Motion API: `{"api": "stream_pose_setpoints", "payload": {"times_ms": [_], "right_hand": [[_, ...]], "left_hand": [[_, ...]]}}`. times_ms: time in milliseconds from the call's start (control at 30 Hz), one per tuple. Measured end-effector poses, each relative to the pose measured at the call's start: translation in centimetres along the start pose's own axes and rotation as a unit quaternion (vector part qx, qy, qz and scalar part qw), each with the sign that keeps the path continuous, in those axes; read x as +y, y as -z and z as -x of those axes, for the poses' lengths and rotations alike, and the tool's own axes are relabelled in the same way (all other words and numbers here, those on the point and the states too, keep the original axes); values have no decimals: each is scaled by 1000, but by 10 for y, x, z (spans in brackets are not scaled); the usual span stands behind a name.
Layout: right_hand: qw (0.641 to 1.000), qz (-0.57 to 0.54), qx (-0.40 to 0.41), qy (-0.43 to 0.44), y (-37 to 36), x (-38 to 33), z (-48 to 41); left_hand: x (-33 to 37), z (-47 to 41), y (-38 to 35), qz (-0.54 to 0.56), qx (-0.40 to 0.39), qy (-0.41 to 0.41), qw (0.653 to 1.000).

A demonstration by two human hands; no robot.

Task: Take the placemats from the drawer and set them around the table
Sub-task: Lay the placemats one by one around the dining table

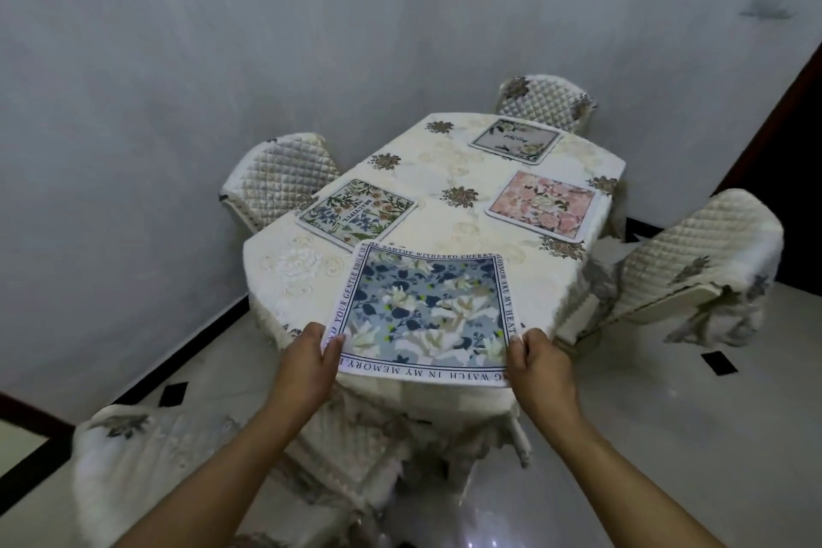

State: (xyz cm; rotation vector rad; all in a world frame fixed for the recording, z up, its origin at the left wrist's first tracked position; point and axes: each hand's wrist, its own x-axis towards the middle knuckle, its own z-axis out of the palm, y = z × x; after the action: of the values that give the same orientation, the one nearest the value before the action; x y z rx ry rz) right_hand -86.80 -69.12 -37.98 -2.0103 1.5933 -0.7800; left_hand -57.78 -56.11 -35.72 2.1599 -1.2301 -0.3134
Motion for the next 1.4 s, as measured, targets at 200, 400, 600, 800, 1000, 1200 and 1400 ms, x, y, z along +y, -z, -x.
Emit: {"api": "stream_pose_setpoints", "payload": {"times_ms": [200, 400, 600, 800, 1000, 1200, 1400], "right_hand": [[1000, -9, 1, -28, 3, -26, 62], [999, 3, -9, -37, -18, -72, 104], [998, 10, 1, -69, -79, -138, 127], [990, -1, 42, -138, -144, -195, 150], [973, 37, 87, -211, -166, -205, 145], [961, 70, 93, -252, -183, -177, 96], [960, 90, 75, -256, -224, -130, 32]], "left_hand": [[-15, 44, 35, -30, 2, -22, 999], [-72, 50, 73, -56, -21, -12, 998], [-150, 19, 114, -54, -36, -32, 997], [-206, -31, 151, -50, -91, -93, 990], [-205, -83, 140, -43, -140, -141, 979], [-195, -138, 86, -54, -156, -162, 973], [-207, -195, 17, -66, -165, -144, 973]]}}
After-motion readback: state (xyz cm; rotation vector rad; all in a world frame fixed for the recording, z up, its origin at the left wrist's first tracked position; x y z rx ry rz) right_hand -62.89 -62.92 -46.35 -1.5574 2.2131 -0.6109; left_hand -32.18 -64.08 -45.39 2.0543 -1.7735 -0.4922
